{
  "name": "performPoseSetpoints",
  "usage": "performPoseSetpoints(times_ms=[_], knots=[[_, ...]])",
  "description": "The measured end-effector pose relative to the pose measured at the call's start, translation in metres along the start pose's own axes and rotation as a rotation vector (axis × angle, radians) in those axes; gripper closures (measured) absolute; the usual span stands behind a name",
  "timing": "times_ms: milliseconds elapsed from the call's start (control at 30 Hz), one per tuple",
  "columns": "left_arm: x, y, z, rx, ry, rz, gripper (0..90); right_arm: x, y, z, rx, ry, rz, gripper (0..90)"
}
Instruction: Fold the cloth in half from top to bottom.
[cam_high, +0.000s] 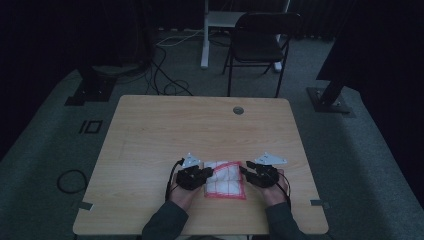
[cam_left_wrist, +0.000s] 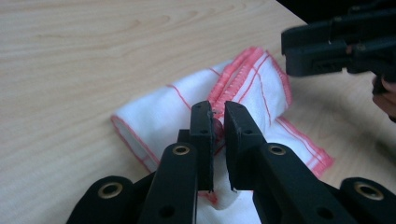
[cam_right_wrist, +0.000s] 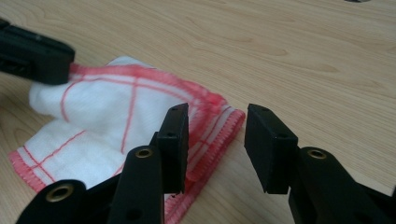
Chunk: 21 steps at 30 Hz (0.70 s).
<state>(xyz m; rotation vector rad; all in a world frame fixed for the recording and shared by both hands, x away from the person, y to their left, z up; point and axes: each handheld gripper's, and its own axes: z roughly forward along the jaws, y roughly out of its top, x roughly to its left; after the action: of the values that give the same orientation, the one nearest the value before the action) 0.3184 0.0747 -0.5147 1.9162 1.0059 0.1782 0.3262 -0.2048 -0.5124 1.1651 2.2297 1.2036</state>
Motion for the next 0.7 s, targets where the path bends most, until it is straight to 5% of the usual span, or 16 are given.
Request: performPoseSetpoints(times_ms=[700], knots=[[-0.012,-0.02,-0.011,0.005,-0.031,0.006,81.9,-0.003,-0.002,-0.005,-0.009,-0.006,0.016,60.1]])
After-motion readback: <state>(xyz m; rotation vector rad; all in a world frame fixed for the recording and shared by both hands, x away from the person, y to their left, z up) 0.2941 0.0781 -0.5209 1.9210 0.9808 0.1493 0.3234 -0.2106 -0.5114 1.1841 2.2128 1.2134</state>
